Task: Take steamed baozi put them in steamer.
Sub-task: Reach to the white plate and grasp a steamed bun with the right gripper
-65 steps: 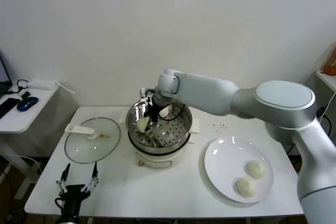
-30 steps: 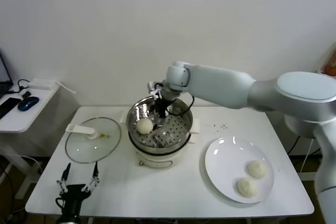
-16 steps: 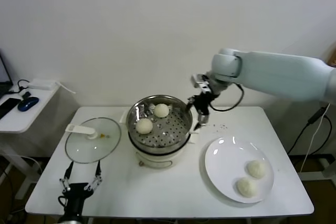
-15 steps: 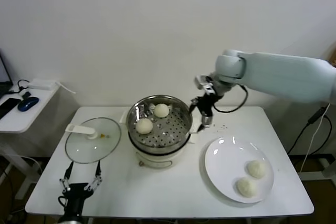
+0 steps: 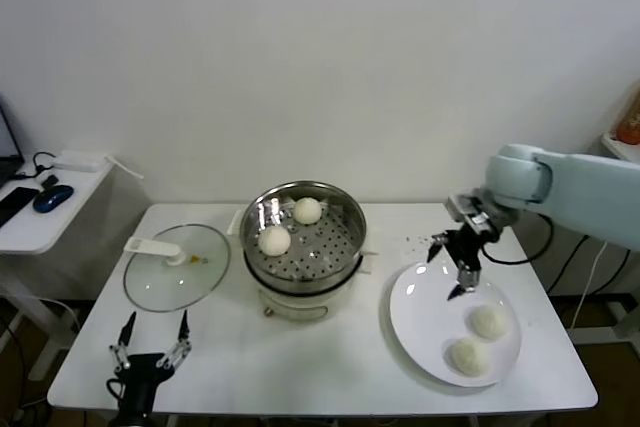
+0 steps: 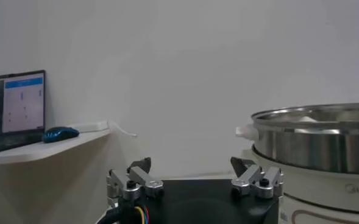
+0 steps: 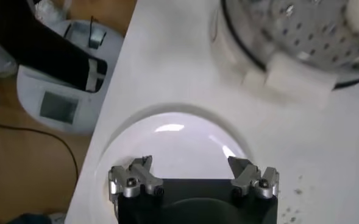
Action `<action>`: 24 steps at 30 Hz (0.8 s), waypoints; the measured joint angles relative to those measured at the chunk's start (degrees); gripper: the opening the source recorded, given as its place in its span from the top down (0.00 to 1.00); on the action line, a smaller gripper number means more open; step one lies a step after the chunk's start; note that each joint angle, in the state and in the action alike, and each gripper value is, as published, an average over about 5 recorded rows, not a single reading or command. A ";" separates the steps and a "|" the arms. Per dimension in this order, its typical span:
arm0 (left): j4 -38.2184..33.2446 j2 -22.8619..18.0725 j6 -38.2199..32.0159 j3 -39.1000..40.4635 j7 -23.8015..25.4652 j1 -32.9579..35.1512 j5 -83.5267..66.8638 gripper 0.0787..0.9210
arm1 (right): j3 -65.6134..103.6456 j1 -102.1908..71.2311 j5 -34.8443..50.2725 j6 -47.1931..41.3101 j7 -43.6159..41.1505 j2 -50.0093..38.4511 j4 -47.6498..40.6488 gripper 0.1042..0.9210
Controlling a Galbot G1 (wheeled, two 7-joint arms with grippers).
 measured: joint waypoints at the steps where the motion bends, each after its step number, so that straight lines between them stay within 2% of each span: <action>1: -0.06 0.00 0.00 0.00 0.00 0.05 0.00 0.12 | 0.12 -0.70 -0.70 -0.04 0.07 -0.67 0.20 0.12; 12: -0.15 -0.13 0.03 -0.01 0.00 0.09 0.00 0.12 | 2.84 -8.65 -6.31 -1.04 1.91 -5.61 0.68 0.12; 24: 0.37 -0.15 -0.07 0.01 -0.05 0.17 -0.05 0.12 | 5.58 -15.72 -8.56 -2.10 3.47 -6.26 0.13 0.12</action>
